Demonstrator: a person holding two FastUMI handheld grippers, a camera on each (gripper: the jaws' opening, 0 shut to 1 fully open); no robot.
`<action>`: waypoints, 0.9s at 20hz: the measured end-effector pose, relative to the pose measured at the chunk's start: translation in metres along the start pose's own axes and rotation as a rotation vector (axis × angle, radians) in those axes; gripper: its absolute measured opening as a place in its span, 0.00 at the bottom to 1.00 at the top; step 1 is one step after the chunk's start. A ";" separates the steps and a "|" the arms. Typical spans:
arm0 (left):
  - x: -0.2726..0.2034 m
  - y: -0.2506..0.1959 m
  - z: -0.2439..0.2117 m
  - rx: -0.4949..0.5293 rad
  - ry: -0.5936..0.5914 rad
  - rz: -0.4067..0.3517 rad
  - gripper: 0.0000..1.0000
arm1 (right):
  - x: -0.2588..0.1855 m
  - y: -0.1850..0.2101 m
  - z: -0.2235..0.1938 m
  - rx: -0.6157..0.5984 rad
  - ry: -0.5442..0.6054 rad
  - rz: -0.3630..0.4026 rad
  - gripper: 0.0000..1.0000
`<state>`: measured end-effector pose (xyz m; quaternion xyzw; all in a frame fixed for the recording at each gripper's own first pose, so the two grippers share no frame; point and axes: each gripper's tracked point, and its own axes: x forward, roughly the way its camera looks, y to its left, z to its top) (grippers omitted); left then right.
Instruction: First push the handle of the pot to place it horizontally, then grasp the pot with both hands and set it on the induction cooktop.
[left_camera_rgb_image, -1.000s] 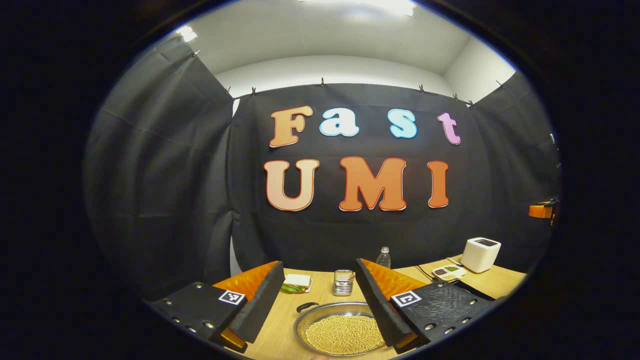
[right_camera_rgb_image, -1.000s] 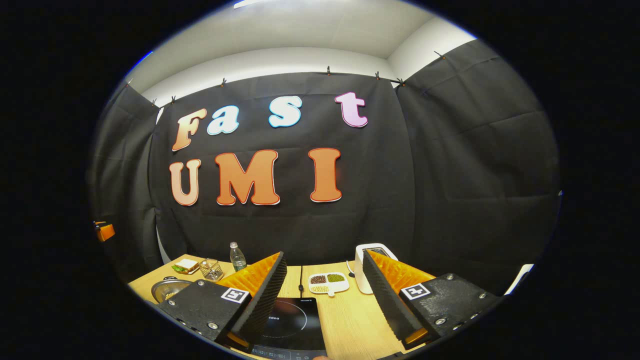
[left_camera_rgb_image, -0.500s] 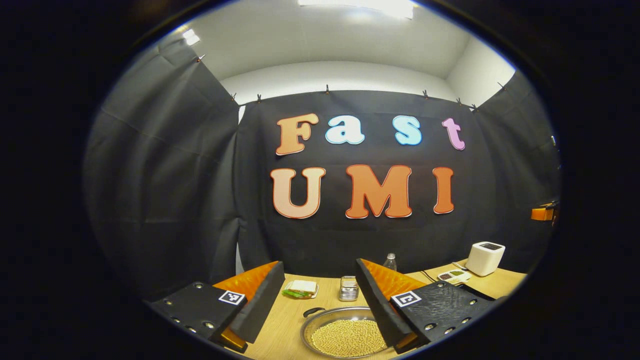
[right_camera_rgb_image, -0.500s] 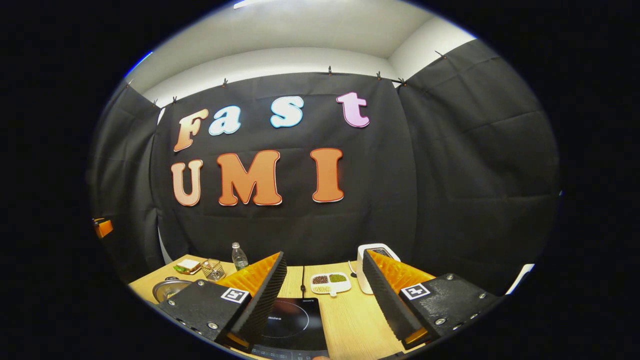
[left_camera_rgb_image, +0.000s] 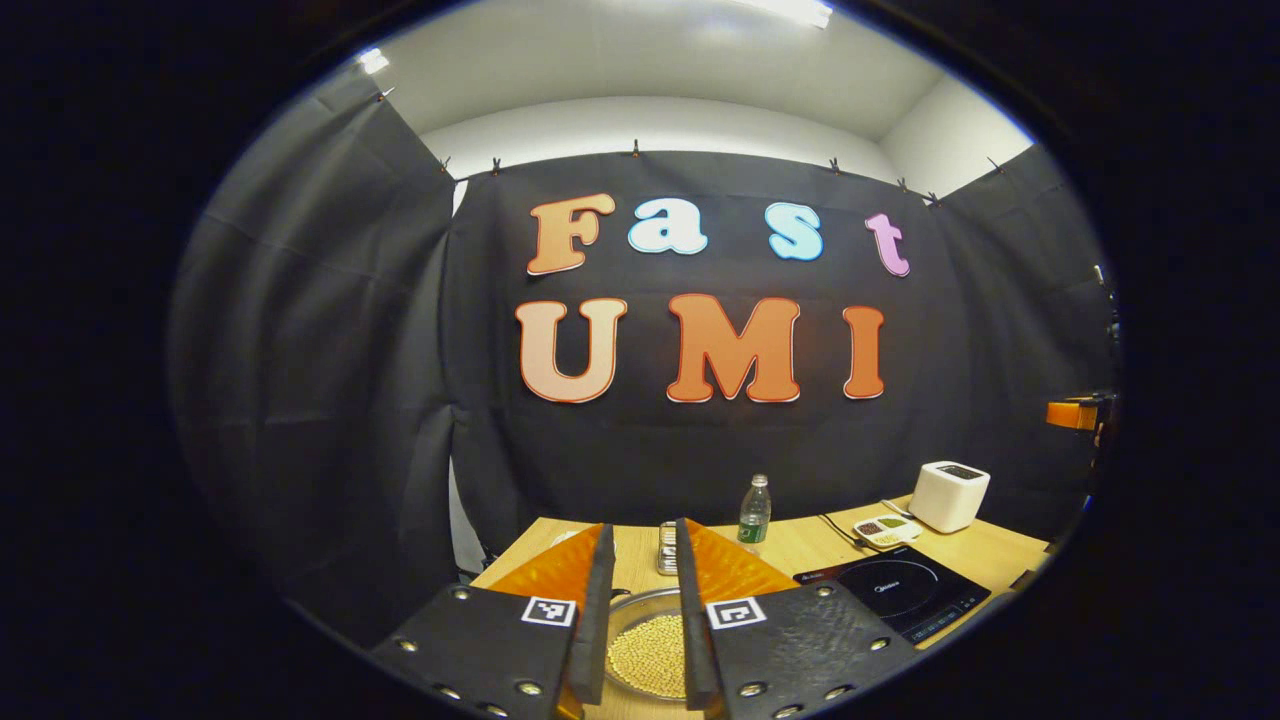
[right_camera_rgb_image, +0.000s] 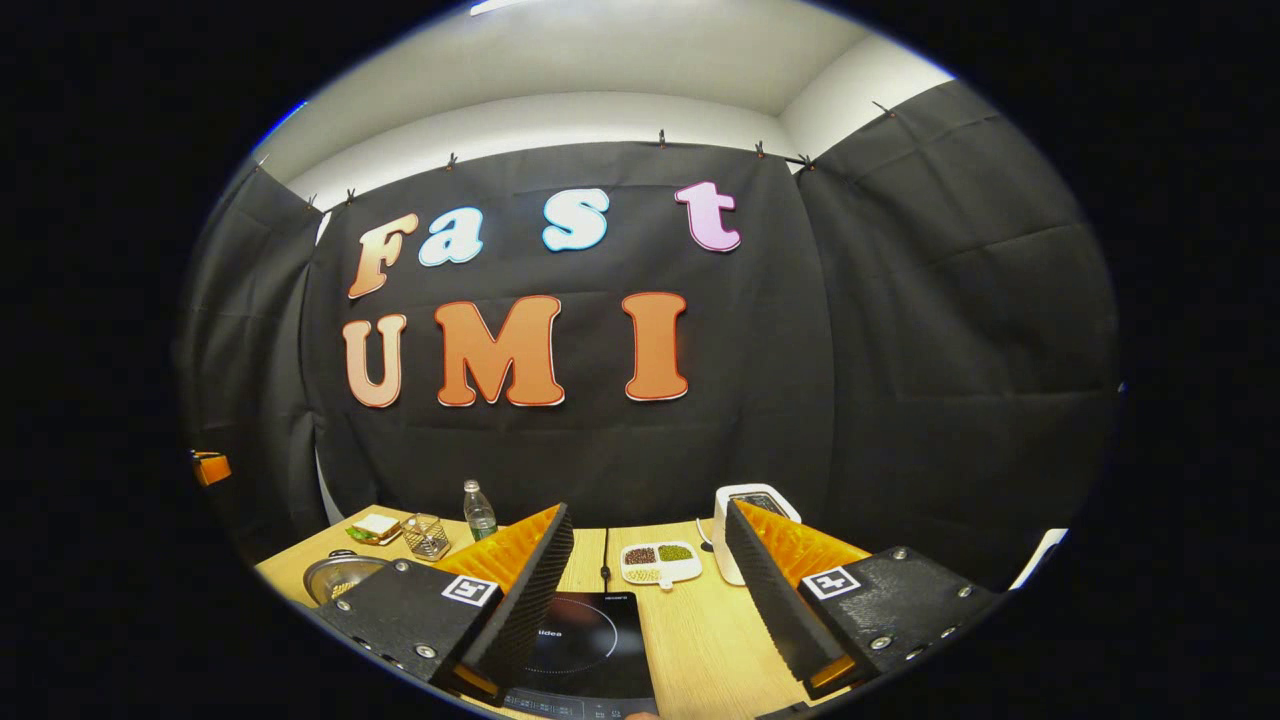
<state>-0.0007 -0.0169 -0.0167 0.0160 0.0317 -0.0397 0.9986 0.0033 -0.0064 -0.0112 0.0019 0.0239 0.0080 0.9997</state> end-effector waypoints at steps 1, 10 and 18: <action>-0.001 -0.001 -0.002 -0.007 0.008 -0.008 0.27 | 0.000 0.000 0.000 0.004 0.002 0.001 0.95; -0.002 -0.001 -0.045 -0.039 0.122 -0.029 0.02 | 0.001 -0.004 -0.008 0.018 0.017 0.005 0.95; -0.012 -0.035 -0.110 -0.052 0.288 -0.118 0.02 | 0.003 -0.014 -0.013 0.035 0.024 -0.009 0.95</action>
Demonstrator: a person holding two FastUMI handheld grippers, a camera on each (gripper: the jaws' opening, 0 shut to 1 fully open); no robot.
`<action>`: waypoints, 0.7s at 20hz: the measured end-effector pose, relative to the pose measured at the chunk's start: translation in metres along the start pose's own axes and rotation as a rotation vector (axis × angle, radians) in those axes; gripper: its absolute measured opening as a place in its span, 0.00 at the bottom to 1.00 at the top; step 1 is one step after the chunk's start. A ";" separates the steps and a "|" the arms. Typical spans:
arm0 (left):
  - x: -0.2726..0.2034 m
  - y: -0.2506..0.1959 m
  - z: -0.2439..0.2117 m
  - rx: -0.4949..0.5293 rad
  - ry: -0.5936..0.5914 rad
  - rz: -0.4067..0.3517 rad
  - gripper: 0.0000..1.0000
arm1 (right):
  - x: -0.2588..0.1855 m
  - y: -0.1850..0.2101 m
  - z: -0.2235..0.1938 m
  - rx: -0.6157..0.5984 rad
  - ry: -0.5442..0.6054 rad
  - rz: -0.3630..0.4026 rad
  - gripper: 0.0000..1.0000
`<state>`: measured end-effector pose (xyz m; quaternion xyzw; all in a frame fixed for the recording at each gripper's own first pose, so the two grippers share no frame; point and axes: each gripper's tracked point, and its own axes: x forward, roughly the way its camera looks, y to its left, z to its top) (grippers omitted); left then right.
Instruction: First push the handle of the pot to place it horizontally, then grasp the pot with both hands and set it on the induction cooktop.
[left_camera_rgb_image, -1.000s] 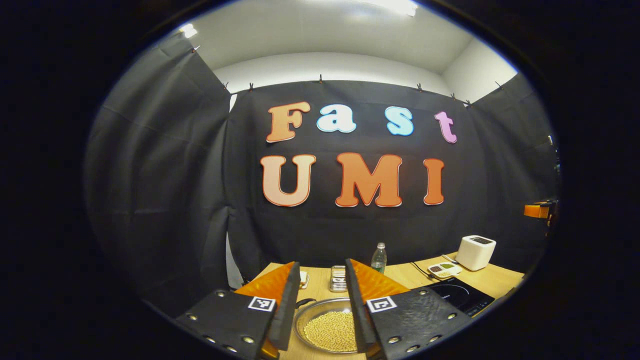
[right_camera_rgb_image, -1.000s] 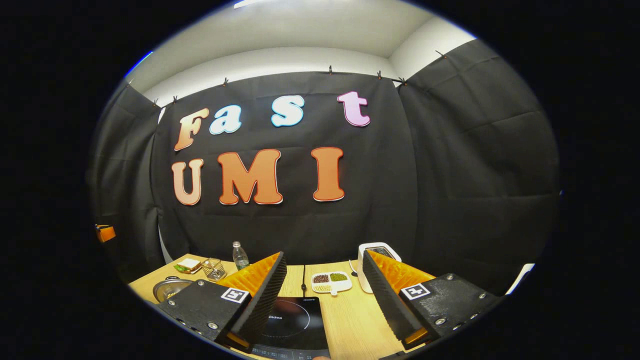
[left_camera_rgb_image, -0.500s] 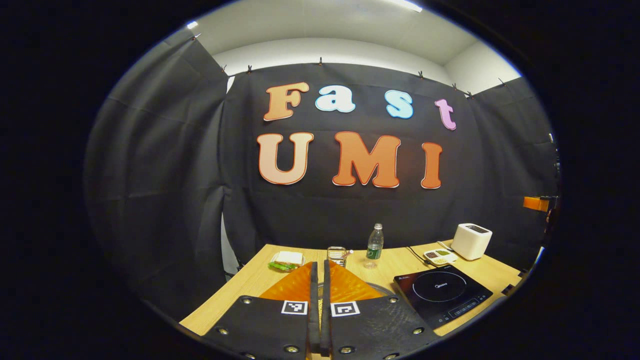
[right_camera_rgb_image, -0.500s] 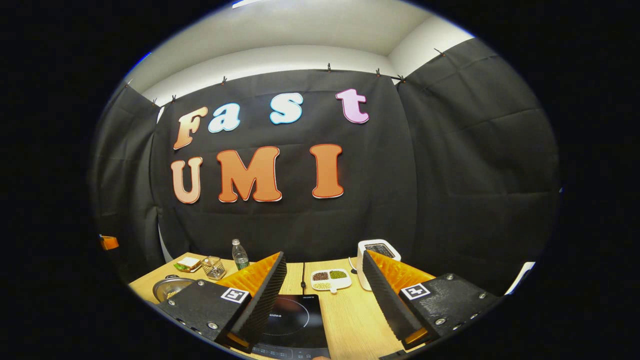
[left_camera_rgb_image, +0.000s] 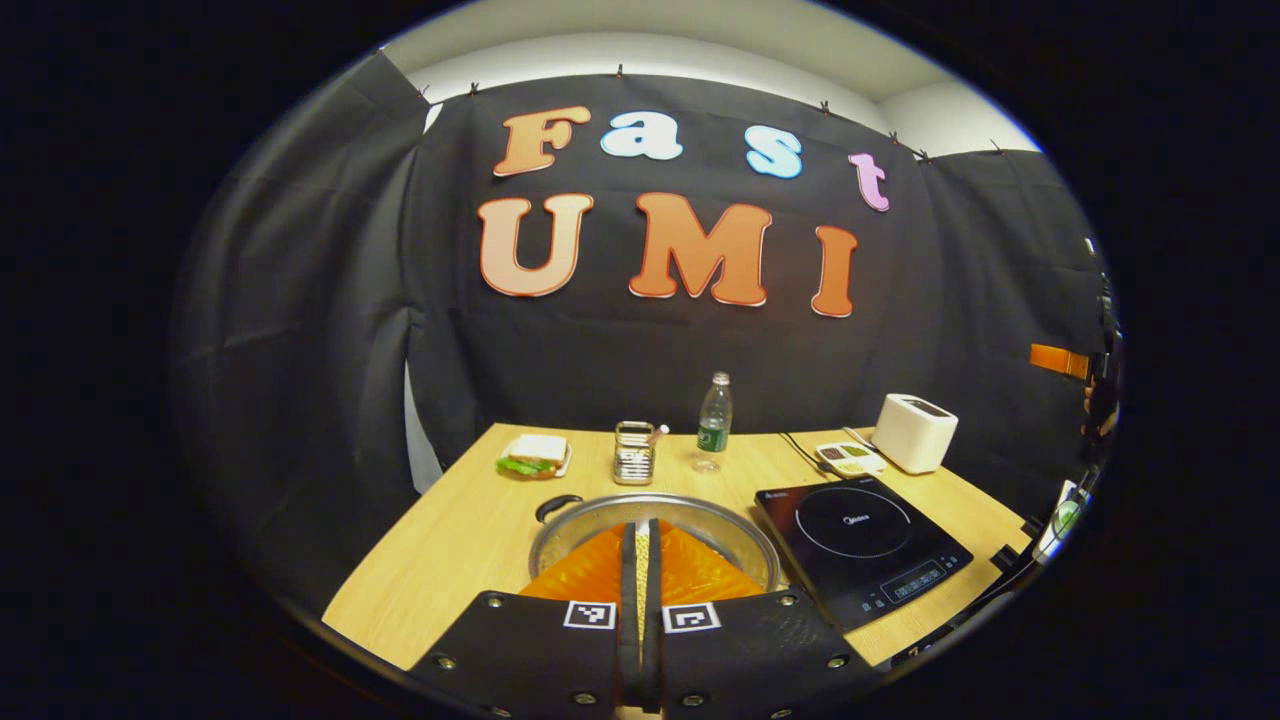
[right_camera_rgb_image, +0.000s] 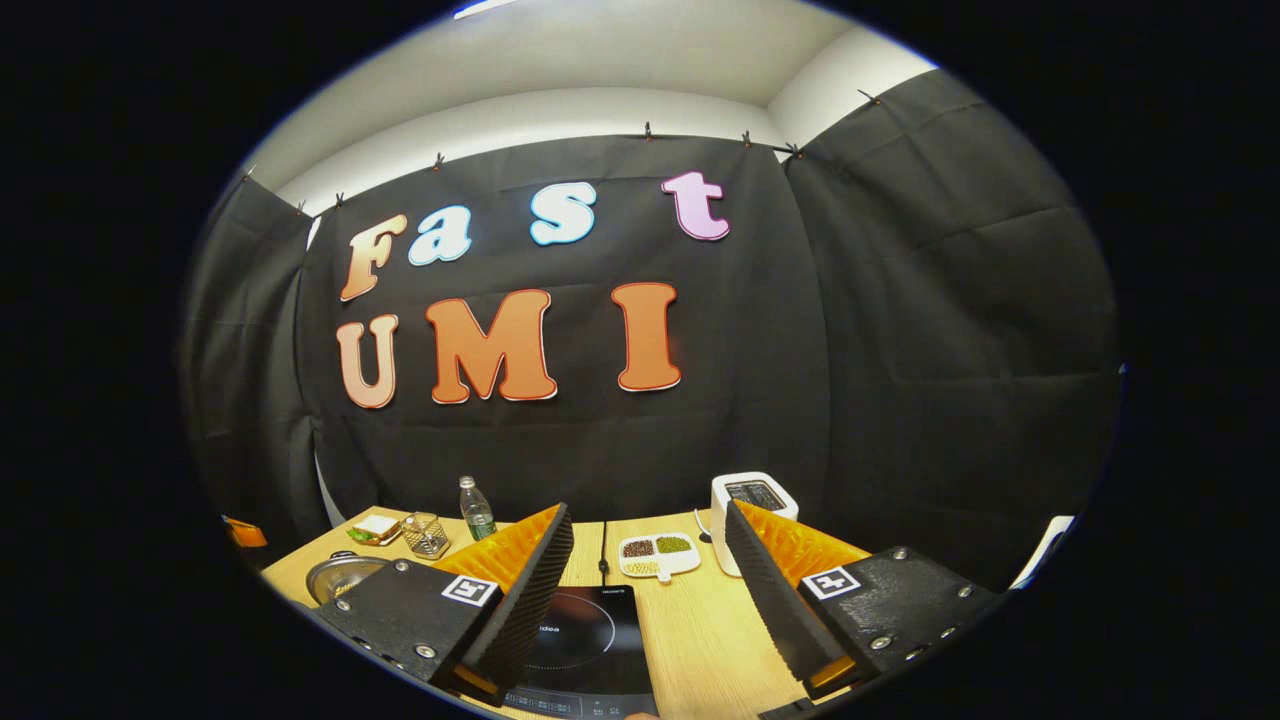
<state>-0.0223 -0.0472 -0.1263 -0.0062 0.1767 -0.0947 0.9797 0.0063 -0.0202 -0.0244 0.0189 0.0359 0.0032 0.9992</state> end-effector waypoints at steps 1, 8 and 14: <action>0.002 -0.003 -0.008 -0.002 0.020 -0.006 0.02 | 0.000 -0.001 -0.001 -0.001 0.002 -0.002 0.95; 0.006 -0.033 -0.057 0.025 0.148 -0.082 0.02 | 0.001 -0.007 -0.009 0.013 0.022 -0.005 0.95; 0.004 -0.056 -0.093 0.011 0.248 -0.155 0.02 | 0.004 -0.011 -0.017 0.002 0.041 -0.019 0.95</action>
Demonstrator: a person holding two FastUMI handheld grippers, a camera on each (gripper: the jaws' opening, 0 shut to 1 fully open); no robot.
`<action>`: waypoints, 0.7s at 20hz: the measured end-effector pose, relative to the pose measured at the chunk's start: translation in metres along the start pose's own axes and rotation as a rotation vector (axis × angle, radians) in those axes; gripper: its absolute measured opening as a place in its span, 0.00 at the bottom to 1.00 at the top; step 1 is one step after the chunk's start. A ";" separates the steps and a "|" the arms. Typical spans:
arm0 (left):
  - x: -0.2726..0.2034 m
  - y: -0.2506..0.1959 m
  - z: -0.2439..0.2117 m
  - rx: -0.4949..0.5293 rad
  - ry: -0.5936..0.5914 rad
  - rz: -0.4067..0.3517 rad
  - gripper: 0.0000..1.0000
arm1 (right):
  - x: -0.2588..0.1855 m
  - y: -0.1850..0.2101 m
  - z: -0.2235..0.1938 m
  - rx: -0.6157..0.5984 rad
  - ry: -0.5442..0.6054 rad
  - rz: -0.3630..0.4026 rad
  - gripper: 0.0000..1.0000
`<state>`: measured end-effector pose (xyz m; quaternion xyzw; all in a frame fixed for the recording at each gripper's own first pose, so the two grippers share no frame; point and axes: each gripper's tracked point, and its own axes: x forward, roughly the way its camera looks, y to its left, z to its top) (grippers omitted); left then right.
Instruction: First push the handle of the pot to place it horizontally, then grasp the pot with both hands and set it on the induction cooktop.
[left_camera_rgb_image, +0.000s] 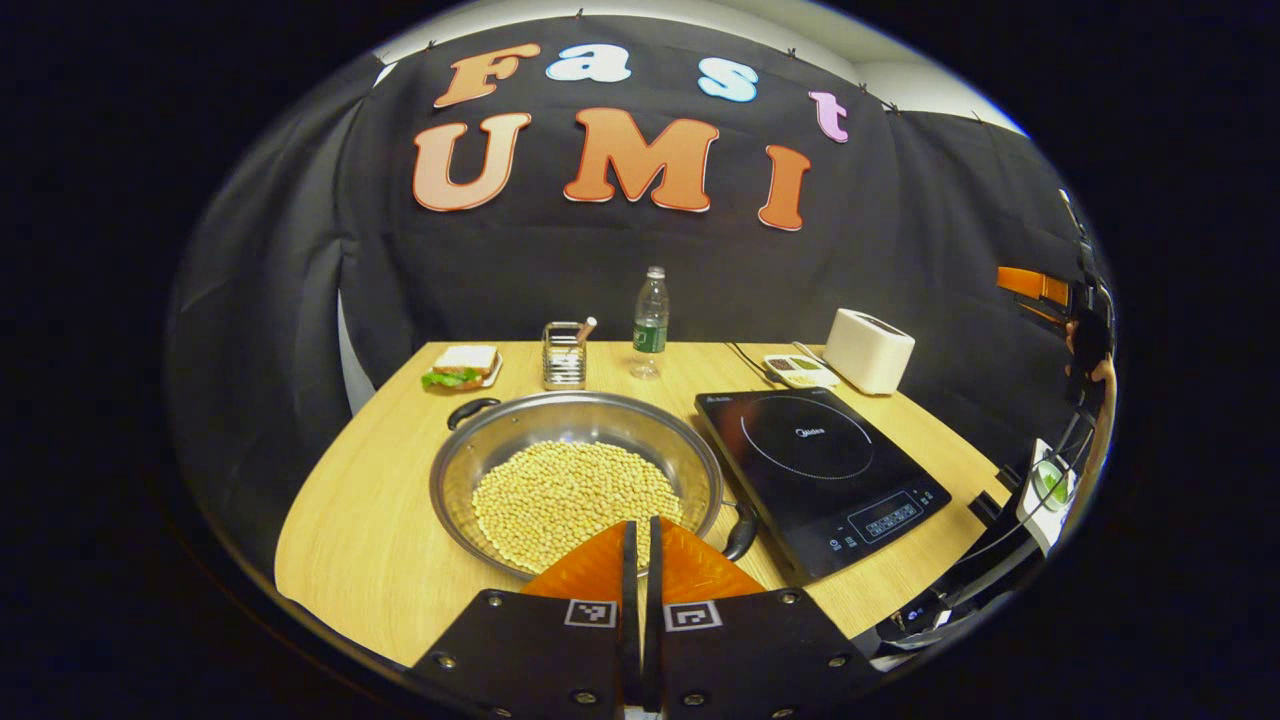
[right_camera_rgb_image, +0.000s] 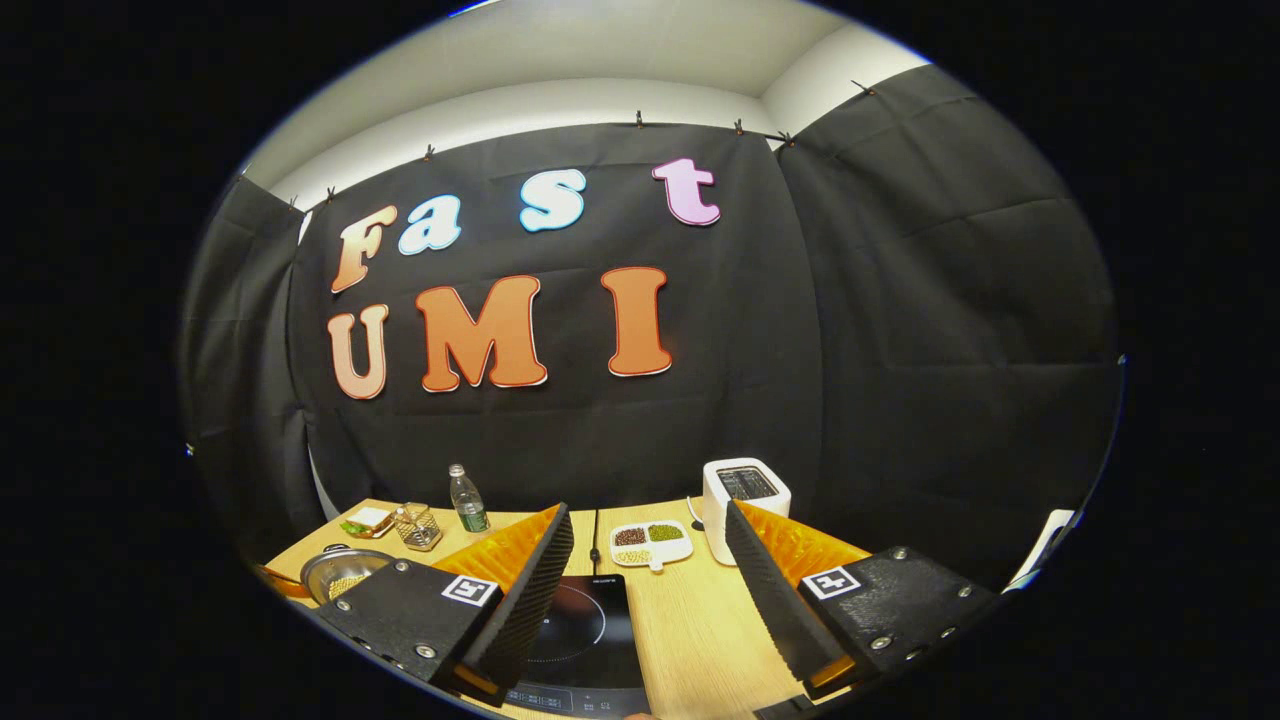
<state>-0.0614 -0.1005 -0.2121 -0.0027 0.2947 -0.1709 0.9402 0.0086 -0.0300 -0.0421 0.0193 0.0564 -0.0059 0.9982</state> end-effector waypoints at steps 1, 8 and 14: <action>0.004 -0.003 -0.006 -0.003 0.020 -0.011 0.02 | 0.002 0.000 -0.001 0.000 0.002 -0.001 0.95; 0.021 -0.020 -0.051 -0.051 0.158 -0.065 0.02 | 0.007 0.002 -0.008 0.007 0.020 0.005 0.95; 0.042 -0.032 -0.083 -0.039 0.242 -0.089 0.02 | 0.016 0.000 -0.019 0.013 0.046 0.004 0.95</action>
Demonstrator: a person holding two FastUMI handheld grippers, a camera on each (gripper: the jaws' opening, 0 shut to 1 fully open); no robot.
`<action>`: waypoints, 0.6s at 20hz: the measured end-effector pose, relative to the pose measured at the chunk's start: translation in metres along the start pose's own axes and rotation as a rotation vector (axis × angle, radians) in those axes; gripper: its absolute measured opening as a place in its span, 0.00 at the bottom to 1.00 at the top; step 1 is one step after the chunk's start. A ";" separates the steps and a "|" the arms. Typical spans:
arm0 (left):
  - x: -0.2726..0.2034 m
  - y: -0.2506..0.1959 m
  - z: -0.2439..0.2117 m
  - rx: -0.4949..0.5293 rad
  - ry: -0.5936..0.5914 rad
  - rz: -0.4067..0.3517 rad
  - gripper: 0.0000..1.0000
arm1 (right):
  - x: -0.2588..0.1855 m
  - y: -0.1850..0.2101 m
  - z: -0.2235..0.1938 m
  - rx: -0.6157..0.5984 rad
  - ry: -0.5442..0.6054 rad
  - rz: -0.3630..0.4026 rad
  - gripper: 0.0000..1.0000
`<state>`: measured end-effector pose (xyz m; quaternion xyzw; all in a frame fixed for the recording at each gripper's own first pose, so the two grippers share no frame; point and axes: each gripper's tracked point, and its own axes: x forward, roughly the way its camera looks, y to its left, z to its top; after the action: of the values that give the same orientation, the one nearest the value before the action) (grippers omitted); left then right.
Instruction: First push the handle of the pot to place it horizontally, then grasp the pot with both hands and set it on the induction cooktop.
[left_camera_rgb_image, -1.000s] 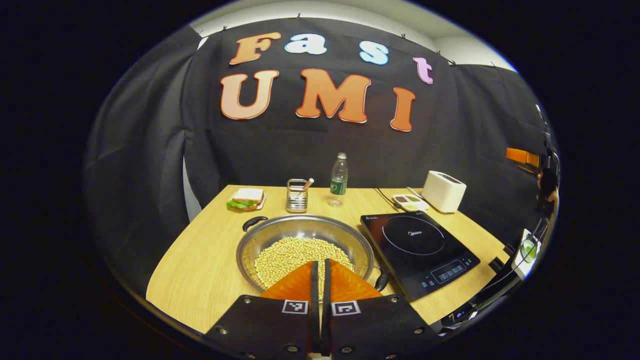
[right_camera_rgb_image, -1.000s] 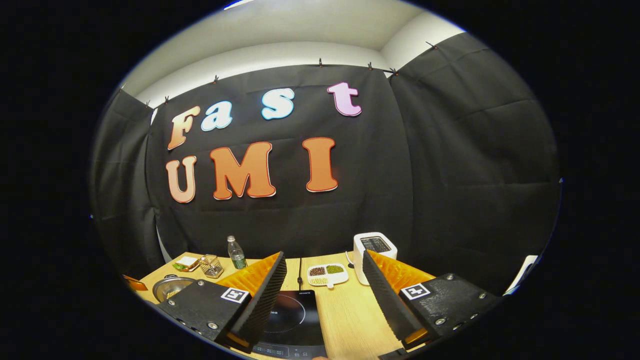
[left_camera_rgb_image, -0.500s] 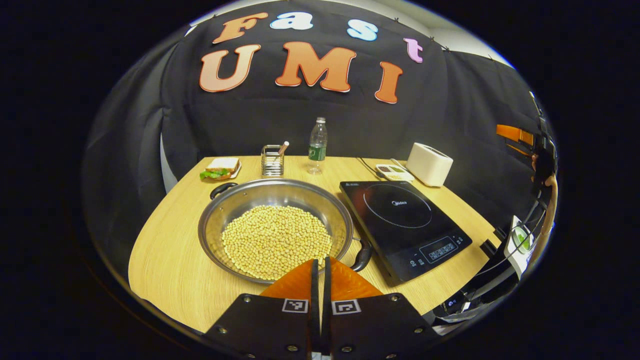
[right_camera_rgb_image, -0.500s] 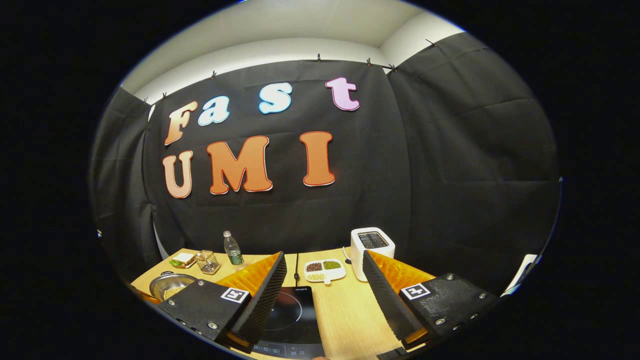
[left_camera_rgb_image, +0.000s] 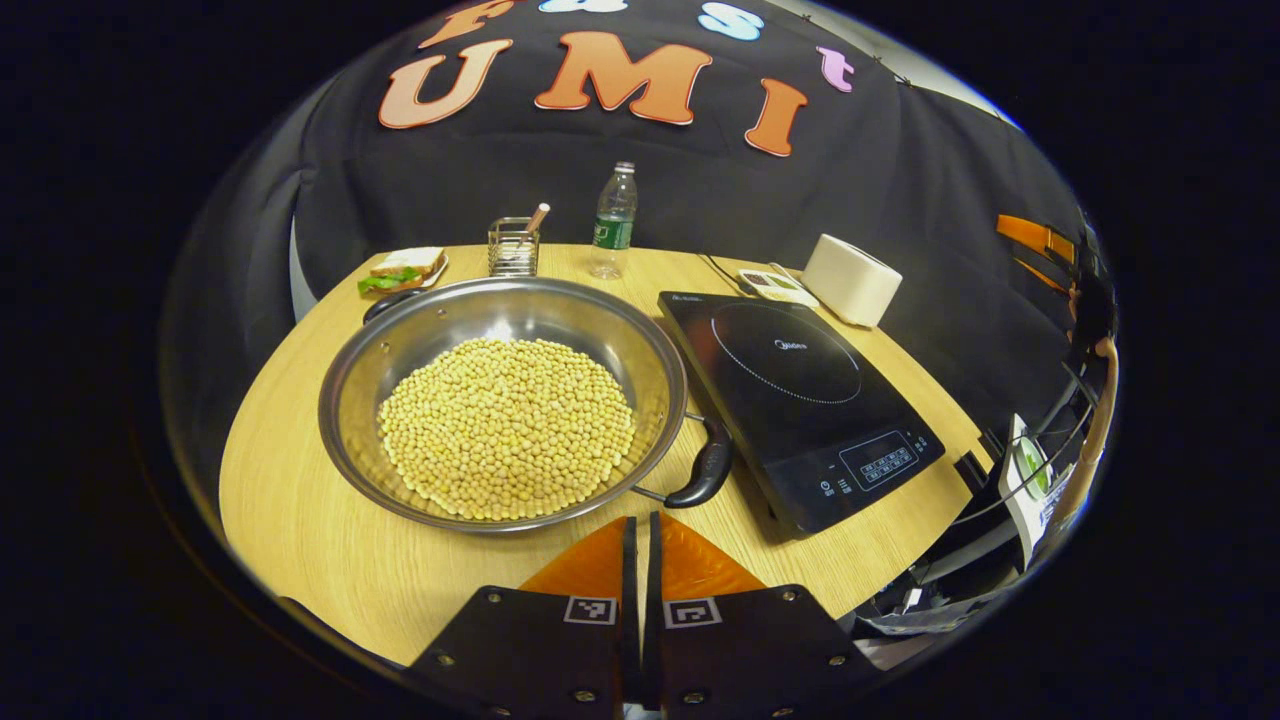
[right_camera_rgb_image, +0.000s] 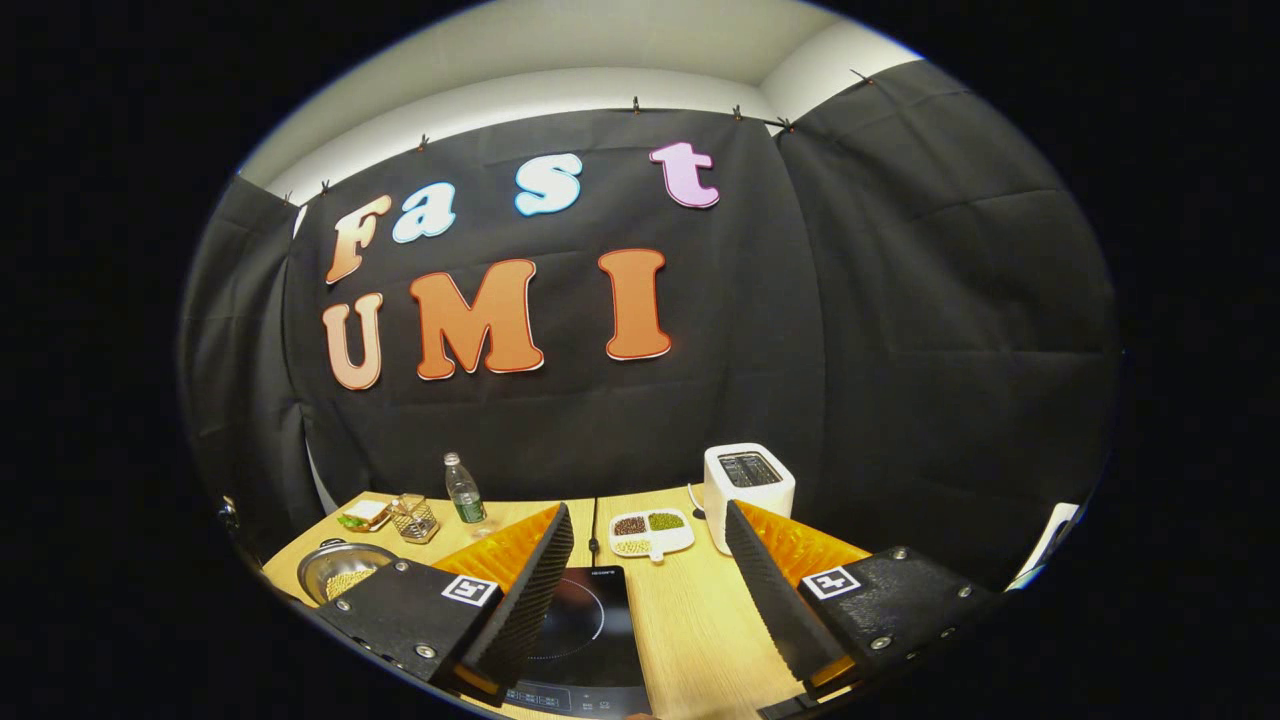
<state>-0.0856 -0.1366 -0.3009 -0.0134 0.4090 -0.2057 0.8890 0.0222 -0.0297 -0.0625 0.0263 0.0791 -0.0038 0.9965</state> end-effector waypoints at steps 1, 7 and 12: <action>0.004 -0.003 -0.006 0.002 0.016 -0.002 0.02 | 0.002 -0.001 -0.002 0.004 0.007 0.000 0.95; 0.019 -0.009 -0.006 0.015 0.039 -0.009 0.02 | 0.005 -0.002 -0.012 0.029 0.044 0.016 1.00; 0.023 -0.012 0.000 0.010 0.045 -0.008 0.02 | 0.003 -0.007 -0.013 0.044 0.047 0.021 0.95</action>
<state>-0.0768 -0.1565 -0.3155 -0.0057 0.4279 -0.2115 0.8787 0.0231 -0.0358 -0.0759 0.0491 0.1023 0.0054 0.9935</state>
